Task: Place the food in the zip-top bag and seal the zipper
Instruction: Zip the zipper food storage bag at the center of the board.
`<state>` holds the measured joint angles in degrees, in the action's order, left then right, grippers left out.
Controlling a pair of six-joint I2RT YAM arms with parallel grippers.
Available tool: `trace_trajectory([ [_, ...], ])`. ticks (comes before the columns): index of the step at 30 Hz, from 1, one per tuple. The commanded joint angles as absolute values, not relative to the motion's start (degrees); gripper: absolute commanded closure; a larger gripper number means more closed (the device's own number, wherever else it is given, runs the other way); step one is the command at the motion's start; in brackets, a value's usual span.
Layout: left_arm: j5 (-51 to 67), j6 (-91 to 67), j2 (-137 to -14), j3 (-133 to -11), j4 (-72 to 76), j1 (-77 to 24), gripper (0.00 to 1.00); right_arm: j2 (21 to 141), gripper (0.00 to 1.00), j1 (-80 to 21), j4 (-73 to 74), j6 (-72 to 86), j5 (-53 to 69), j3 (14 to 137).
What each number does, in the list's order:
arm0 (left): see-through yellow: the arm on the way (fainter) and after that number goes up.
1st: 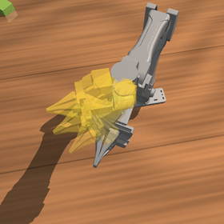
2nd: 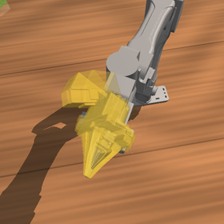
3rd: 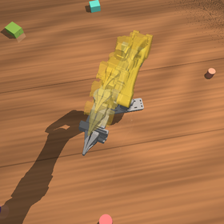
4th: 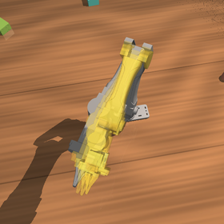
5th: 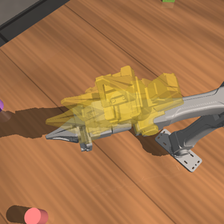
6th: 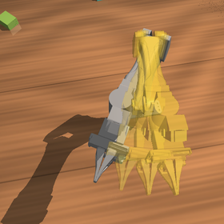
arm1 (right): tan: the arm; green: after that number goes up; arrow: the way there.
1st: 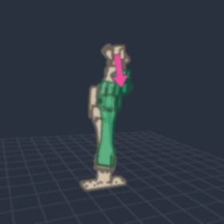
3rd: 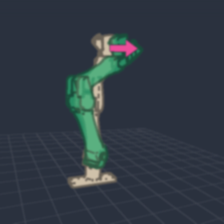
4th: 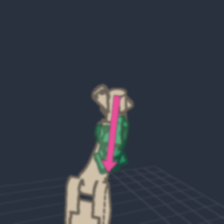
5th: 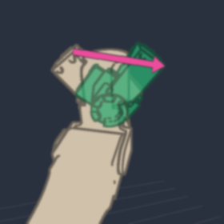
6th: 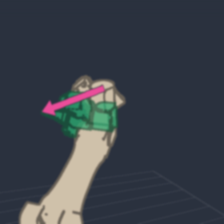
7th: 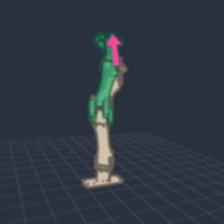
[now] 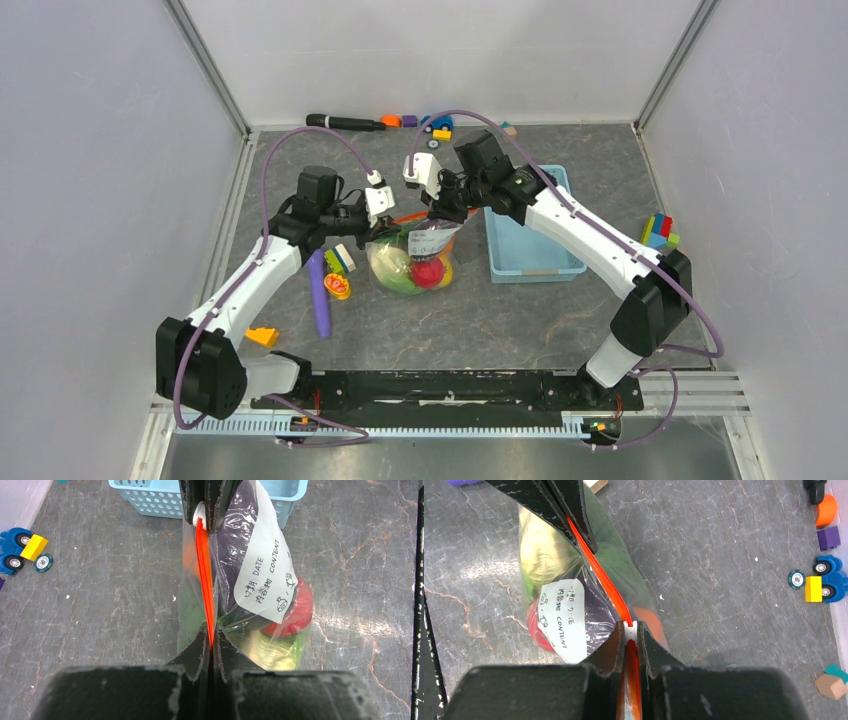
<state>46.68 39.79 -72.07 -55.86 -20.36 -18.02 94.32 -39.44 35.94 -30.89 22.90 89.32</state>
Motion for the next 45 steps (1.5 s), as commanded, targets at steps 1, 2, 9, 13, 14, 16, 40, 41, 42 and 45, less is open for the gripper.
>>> trace_trajectory([
  [1,45.45,41.93,-69.81,-55.55,-21.09,-17.14,0.98,92.54,1.00,-37.22,42.03,-30.64,7.51,89.48],
  [2,45.32,41.93,-69.86,-55.55,-21.10,-17.14,0.98,92.36,1.00,-37.18,42.22,-30.55,6.26,89.32],
  [9,43.79,42.04,-69.70,-55.32,-21.27,-17.14,0.98,91.01,1.00,-36.92,42.88,-30.01,0.61,88.07],
  [13,43.59,41.66,-69.61,-55.11,-20.61,-17.14,0.98,90.57,1.00,-36.66,42.89,-29.44,0.35,87.72],
  [14,43.51,41.72,-69.69,-55.04,-20.57,-17.14,0.98,90.53,1.00,-36.57,42.89,-29.44,0.35,87.57],
  [16,43.17,41.74,-69.66,-55.02,-20.64,-17.14,0.98,90.44,1.00,-36.09,42.88,-29.40,-1.89,87.24],
  [40,43.76,42.30,-69.20,-54.59,-20.66,-17.14,0.98,92.87,1.00,-26.57,53.27,-40.16,10.49,87.76],
  [41,43.85,42.43,-69.17,-54.58,-20.65,-17.14,0.98,93.18,1.00,-26.18,53.18,-40.30,10.45,87.95],
  [42,43.85,42.40,-69.18,-54.57,-20.65,-17.14,0.98,93.48,1.00,-25.83,53.17,-40.42,10.34,88.13],
  [45,43.84,42.36,-69.18,-54.58,-20.65,-17.14,0.98,94.34,1.00,-25.11,53.15,-40.34,10.37,88.81],
])
